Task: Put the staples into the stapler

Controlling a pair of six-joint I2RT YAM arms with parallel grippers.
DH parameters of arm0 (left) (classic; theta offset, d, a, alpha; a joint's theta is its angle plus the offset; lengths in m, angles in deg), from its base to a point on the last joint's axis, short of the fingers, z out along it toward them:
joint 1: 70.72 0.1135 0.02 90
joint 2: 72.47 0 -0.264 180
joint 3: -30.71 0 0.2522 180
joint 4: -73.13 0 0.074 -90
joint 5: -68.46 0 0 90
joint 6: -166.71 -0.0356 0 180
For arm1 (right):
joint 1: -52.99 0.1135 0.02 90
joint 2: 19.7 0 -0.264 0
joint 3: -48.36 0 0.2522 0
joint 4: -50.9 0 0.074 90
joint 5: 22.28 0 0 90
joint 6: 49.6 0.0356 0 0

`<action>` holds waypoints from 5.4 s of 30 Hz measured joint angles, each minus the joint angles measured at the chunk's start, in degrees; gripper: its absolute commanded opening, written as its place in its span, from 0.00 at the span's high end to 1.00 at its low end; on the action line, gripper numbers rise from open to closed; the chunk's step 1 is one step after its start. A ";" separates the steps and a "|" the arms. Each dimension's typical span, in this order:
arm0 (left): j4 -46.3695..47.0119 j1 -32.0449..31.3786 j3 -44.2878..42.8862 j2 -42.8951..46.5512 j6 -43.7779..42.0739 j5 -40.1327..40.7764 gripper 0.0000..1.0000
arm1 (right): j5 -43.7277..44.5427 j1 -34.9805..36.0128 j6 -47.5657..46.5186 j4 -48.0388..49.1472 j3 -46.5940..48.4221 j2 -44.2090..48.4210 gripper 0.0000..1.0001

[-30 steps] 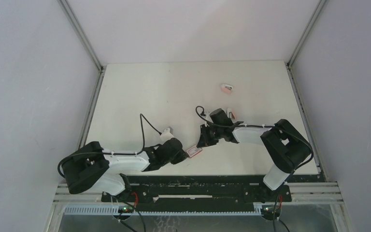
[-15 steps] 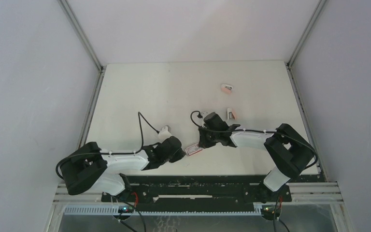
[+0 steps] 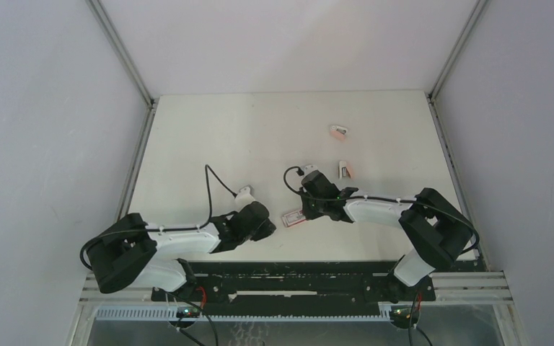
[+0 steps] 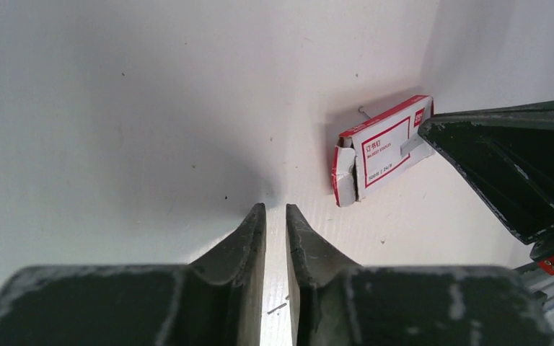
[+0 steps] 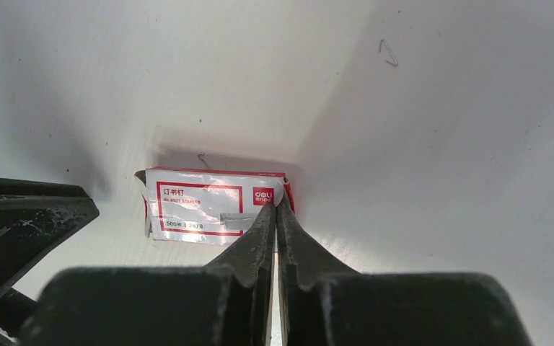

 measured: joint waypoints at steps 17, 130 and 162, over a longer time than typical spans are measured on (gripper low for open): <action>3.65 0.66 0.00 -0.22 -4.04 -2.80 0.59 | -11.13 -7.65 0.74 0.68 -3.32 7.41 0.66; 17.53 3.28 -1.75 -11.28 0.07 -7.08 1.00 | -27.69 -14.69 2.45 4.70 -1.86 -0.31 0.83; 15.78 3.28 -1.88 -10.51 0.02 -6.93 1.00 | -24.33 -12.63 1.18 2.97 -0.63 -2.93 1.00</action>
